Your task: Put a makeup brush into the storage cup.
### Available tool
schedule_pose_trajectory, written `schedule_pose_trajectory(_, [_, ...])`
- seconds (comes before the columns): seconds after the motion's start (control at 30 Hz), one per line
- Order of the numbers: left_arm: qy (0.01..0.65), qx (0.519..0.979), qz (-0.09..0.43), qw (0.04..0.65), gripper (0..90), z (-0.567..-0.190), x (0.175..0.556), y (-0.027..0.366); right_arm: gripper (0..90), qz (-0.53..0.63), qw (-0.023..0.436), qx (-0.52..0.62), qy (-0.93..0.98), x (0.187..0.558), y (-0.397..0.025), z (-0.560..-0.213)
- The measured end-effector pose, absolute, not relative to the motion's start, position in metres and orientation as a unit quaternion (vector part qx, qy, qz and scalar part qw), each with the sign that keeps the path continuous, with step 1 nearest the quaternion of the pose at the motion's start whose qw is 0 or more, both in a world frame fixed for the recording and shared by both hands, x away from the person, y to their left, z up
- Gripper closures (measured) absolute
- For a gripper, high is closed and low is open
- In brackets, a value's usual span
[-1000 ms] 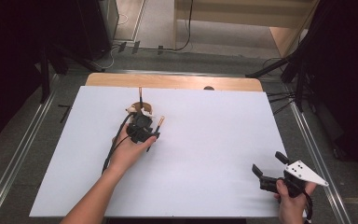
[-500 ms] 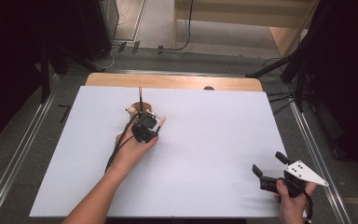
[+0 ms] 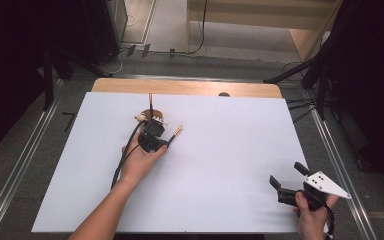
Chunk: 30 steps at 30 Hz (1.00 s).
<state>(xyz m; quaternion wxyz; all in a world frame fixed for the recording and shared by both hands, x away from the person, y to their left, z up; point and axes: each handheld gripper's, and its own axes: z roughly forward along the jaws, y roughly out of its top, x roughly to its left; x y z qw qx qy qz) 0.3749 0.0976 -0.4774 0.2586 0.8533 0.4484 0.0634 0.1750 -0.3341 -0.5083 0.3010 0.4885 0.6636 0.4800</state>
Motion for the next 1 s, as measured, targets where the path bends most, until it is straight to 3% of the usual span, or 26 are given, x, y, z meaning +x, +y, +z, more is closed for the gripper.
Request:
schedule_pose_trajectory(0.53, [0.441,0.818,0.051,0.366,85.7,-0.461,0.346,0.122,0.0,0.46,0.301,0.482,0.682,0.2,-0.306,-0.491])
schedule_pose_trajectory(1.0, [0.428,0.808,0.051,0.403,85.8,-0.461,0.337,0.124,0.0,0.464,0.308,0.461,0.691,0.243,-0.266,-0.461])
